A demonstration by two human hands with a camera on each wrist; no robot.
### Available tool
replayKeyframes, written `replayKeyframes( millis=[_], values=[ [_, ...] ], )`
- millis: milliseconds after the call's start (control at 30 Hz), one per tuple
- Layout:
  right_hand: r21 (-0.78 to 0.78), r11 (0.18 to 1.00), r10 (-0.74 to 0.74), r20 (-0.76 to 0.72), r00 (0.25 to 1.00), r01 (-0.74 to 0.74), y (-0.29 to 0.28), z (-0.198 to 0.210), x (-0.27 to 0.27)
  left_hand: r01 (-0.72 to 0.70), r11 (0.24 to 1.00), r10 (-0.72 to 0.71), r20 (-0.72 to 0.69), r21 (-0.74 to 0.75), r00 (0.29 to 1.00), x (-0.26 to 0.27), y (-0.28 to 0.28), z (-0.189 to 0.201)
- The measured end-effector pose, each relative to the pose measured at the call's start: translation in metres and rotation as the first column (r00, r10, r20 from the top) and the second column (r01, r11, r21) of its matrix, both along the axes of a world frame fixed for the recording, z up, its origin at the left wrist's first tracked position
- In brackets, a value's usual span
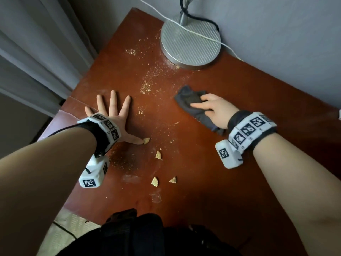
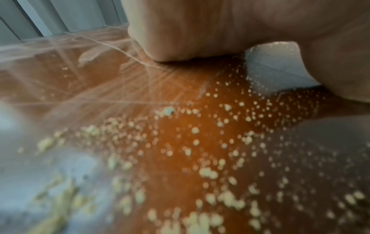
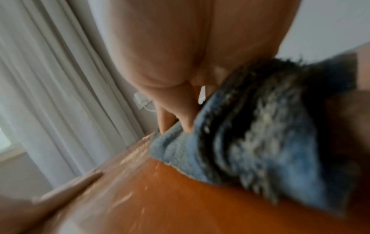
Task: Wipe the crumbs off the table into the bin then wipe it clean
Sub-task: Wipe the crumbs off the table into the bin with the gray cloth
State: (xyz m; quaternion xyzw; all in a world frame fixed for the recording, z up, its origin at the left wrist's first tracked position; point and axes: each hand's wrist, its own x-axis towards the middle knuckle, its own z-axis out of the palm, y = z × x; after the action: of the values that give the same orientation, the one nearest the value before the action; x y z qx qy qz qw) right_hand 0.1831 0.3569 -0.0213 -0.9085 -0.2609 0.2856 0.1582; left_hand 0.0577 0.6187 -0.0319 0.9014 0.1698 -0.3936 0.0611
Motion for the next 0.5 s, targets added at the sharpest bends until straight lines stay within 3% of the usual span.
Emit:
replayKeyframes(
  millis=[33,100,200,233,267,333,400,500],
  values=[
    [0.001,1.000,-0.014,0.044,0.999,0.014,-0.005,0.005,0.004,-0.001,1.000,0.001,0.000,-0.003,1.000,0.000,0.000,0.000],
    [0.036,0.978,-0.209,0.193,0.959,0.206,-0.022,0.012,0.020,-0.002,1.000,0.002,0.003,-0.002,1.000,0.000,0.000,0.000],
    [-0.027,0.776,-0.599,0.281,0.750,0.630,-0.051,0.006,0.043,0.002,1.000,-0.002,0.001,-0.003,1.000,0.000,0.001,0.000],
    [-0.086,0.714,-0.652,0.280,0.704,0.695,-0.056,0.003,0.042,0.001,1.000,-0.001,0.000,-0.004,1.000,0.000,0.002,0.000],
    [-0.119,0.703,-0.653,0.282,0.703,0.701,-0.057,-0.001,0.038,0.001,1.000,-0.001,-0.001,-0.004,1.000,0.000,0.003,0.000],
    [-0.110,0.814,-0.523,0.291,0.801,0.571,-0.050,-0.006,0.019,0.005,1.000,-0.005,-0.004,-0.001,1.000,0.000,0.003,-0.001],
    [-0.068,0.944,-0.300,0.227,0.926,0.323,-0.034,-0.007,-0.011,0.007,1.000,-0.007,-0.004,-0.001,1.000,0.000,0.003,0.000],
    [-0.047,0.999,0.002,-0.007,1.000,-0.002,-0.013,-0.001,-0.049,0.002,1.000,-0.002,0.000,-0.010,1.000,-0.001,0.002,0.002]
  ],
)
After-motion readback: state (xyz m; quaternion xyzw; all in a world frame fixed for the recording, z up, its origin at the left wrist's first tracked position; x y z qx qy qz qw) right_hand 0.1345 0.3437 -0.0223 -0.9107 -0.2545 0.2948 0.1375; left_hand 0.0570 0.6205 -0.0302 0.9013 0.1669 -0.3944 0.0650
